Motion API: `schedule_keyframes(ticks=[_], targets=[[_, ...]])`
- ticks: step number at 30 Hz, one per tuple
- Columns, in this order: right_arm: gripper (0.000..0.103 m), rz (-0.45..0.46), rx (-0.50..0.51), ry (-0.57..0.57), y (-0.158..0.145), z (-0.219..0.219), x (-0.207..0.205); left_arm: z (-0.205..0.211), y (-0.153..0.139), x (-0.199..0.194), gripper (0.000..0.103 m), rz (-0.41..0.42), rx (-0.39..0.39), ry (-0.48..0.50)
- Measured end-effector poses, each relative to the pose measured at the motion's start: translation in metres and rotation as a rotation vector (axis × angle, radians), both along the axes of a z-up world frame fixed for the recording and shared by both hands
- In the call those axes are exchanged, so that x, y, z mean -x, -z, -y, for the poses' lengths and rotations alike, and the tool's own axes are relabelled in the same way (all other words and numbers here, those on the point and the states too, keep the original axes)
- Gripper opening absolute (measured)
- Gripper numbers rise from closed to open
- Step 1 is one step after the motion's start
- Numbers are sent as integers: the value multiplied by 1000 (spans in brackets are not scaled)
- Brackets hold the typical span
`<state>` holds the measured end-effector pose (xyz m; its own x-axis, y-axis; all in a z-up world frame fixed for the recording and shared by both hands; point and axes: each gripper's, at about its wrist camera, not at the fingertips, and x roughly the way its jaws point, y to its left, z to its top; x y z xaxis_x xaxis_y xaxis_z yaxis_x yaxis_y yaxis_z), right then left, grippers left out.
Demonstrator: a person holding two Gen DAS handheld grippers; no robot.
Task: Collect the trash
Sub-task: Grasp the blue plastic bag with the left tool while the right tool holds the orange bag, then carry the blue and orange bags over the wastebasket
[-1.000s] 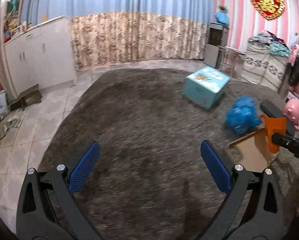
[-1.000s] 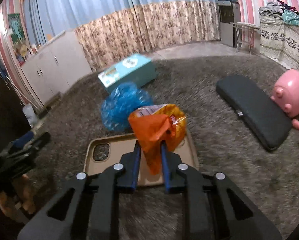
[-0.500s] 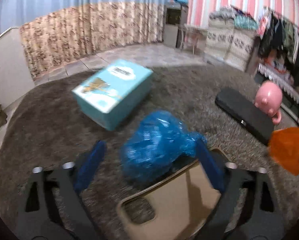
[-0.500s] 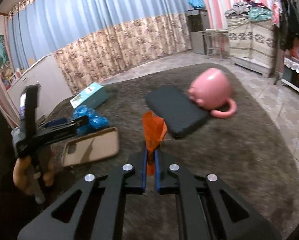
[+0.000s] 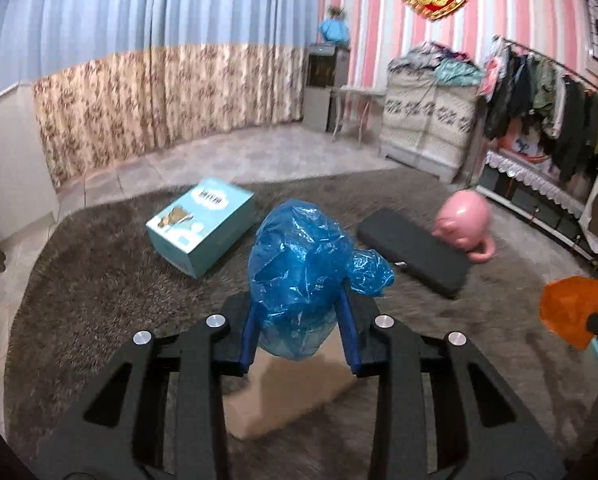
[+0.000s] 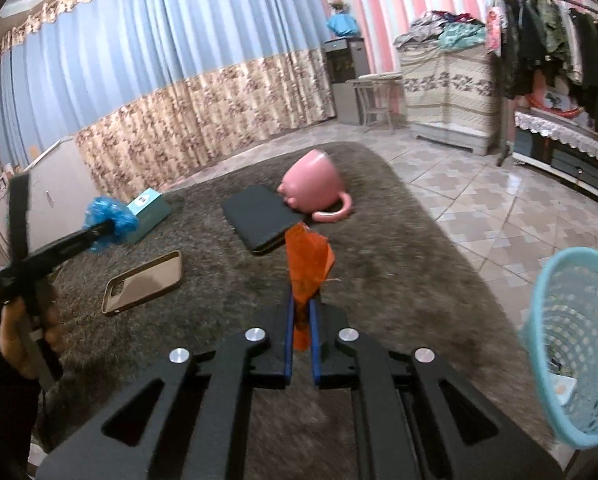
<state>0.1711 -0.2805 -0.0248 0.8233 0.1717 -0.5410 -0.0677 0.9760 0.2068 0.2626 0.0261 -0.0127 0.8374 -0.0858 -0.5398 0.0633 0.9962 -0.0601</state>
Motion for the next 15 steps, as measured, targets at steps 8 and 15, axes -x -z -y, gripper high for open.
schedule_keyframes(ticks=[8, 15], targets=[[7, 71, 31, 114, -24, 47, 53, 77, -19, 52, 32, 47, 14, 132], [7, 122, 27, 233, -38, 99, 97, 141, -18, 81, 32, 50, 0, 244]])
